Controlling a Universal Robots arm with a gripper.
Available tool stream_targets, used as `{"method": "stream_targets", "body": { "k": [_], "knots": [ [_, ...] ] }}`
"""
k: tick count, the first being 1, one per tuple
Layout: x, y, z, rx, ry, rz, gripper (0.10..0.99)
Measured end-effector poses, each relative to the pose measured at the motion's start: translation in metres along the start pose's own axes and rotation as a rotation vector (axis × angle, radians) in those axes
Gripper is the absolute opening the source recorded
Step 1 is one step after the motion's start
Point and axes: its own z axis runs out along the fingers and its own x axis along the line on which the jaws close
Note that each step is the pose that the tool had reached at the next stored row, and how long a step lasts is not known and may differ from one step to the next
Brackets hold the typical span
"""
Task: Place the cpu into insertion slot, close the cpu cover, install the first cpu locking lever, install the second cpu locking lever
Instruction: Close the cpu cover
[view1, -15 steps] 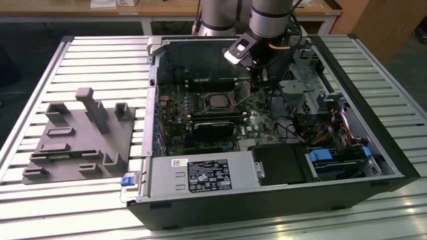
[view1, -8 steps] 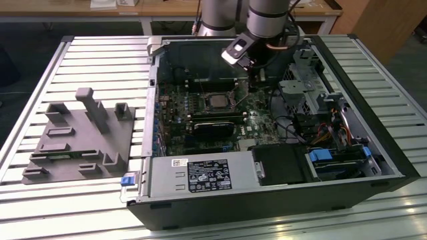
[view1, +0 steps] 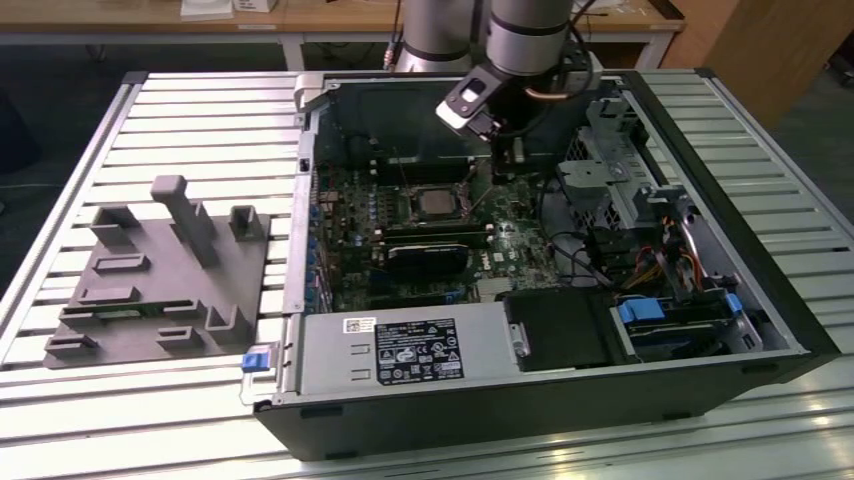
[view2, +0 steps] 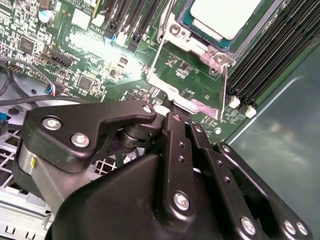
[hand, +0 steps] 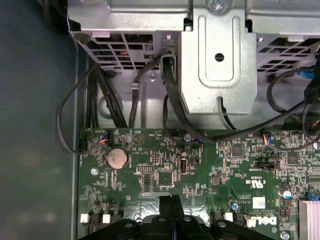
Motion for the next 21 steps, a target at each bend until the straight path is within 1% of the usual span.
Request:
{"method": "stream_targets", "body": {
  "k": [10,16,21],
  "knots": [
    [-0.0001,-0.0106,-0.0002,0.0,0.0,0.0,0.106],
    [-0.0002,-0.0193,-0.0005,0.0,0.0,0.0,0.106],
    [-0.0003,-0.0286,-0.0008,0.0,0.0,0.0,0.106]
  ]
}}
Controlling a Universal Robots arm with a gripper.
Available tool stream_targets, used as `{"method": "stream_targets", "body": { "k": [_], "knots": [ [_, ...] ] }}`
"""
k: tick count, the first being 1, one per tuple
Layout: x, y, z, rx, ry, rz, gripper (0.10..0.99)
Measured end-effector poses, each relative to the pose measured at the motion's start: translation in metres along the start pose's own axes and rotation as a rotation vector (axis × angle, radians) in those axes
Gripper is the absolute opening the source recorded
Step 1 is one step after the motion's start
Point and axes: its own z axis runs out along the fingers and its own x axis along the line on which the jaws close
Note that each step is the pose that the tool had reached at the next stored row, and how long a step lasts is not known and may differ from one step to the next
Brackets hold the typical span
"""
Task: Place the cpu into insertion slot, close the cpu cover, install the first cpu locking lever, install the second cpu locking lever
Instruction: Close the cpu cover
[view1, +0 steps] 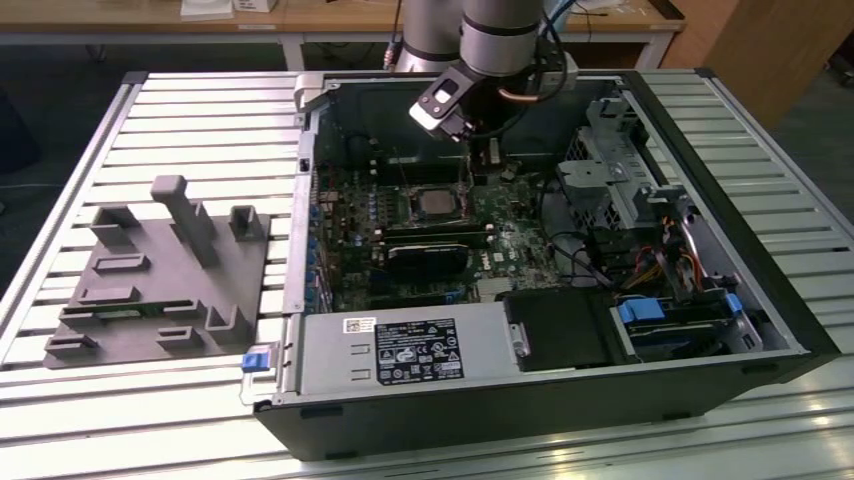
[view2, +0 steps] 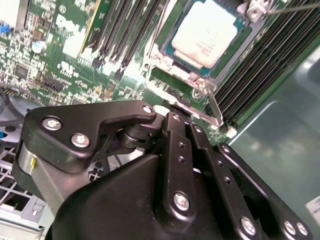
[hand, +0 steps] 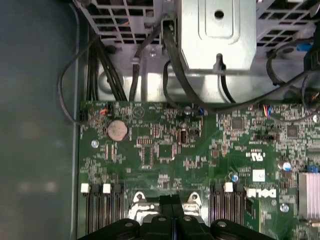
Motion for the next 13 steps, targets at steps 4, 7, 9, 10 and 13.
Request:
{"method": "stream_targets", "body": {
  "k": [4,7,9,10,13],
  "knots": [
    [-0.0001,-0.0081,-0.0003,0.0,0.0,0.0,0.106],
    [-0.0001,-0.0119,-0.0004,0.0,0.0,0.0,0.106],
    [-0.0001,-0.014,-0.0005,0.0,-0.0002,0.0,0.106],
    [-0.0001,-0.0152,-0.0005,0.0,0.0,0.0,0.106],
    [-0.0002,-0.0194,-0.0003,0.0,0.0,0.0,0.106]
  ]
}}
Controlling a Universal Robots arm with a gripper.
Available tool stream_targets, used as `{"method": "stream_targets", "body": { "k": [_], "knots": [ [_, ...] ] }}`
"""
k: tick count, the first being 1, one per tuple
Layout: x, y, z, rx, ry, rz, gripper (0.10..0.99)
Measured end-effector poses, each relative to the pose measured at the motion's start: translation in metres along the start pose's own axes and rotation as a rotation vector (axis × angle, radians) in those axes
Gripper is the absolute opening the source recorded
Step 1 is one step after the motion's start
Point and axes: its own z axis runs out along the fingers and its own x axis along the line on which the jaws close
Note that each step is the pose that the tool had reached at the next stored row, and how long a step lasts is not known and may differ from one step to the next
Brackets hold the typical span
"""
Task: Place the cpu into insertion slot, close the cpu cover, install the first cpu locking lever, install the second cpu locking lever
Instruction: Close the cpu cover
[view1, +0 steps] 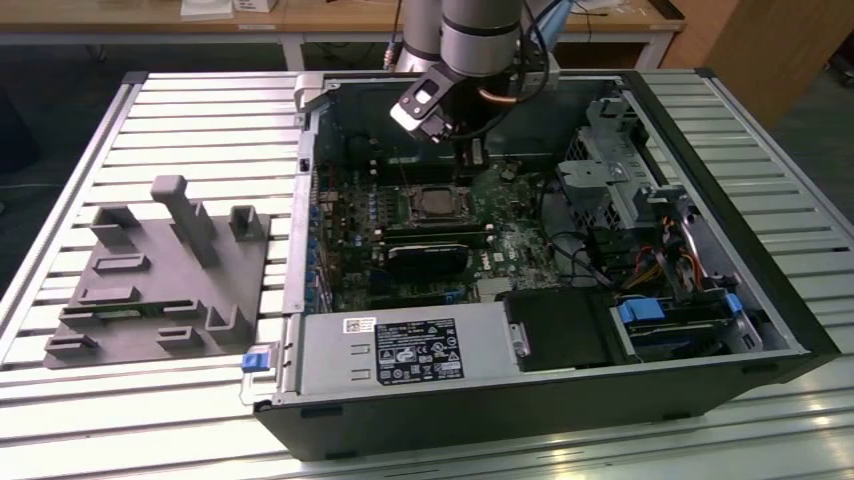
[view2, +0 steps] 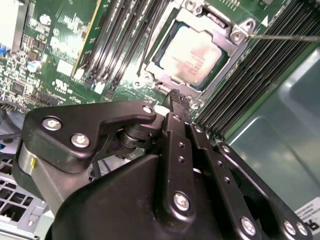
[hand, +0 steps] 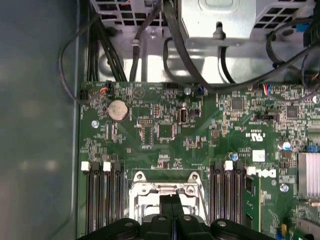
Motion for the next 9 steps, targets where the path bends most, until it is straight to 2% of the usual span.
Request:
{"method": "stream_targets", "body": {
  "k": [9],
  "knots": [
    [-0.001,-0.0086,0.004,0.0,-0.0001,0.0,0.106]
  ]
}}
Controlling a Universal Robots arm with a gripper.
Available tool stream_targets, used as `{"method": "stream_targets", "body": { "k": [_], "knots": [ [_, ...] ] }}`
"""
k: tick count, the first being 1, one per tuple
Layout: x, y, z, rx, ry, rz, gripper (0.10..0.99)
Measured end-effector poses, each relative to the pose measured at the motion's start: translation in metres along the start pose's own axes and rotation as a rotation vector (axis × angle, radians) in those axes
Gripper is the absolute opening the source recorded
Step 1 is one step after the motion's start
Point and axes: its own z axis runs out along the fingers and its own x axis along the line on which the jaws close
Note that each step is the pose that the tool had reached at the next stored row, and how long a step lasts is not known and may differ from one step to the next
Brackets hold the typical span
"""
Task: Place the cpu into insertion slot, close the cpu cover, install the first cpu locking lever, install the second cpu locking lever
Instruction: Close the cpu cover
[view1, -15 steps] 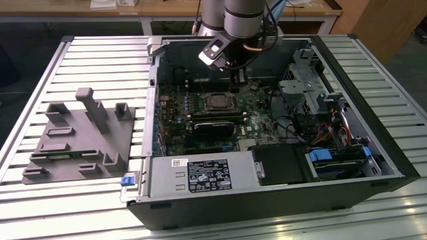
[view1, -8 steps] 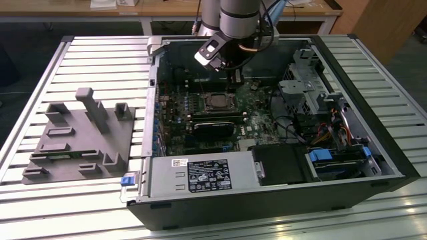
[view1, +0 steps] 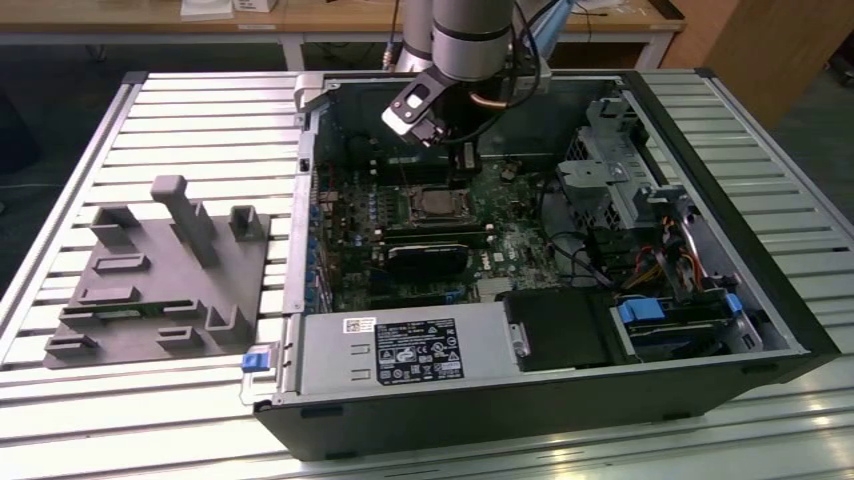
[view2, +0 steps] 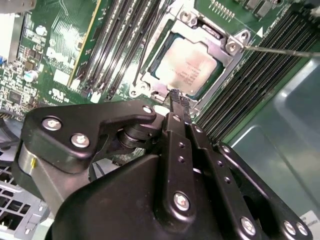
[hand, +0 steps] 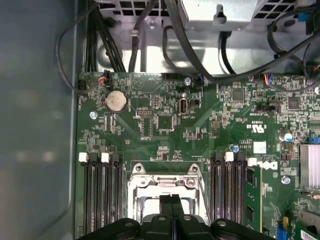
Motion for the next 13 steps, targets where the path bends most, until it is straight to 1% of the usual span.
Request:
{"method": "stream_targets", "body": {
  "k": [13],
  "knots": [
    [-0.0029,-0.0143,0.0075,0.0,0.0001,0.0,0.106]
  ]
}}
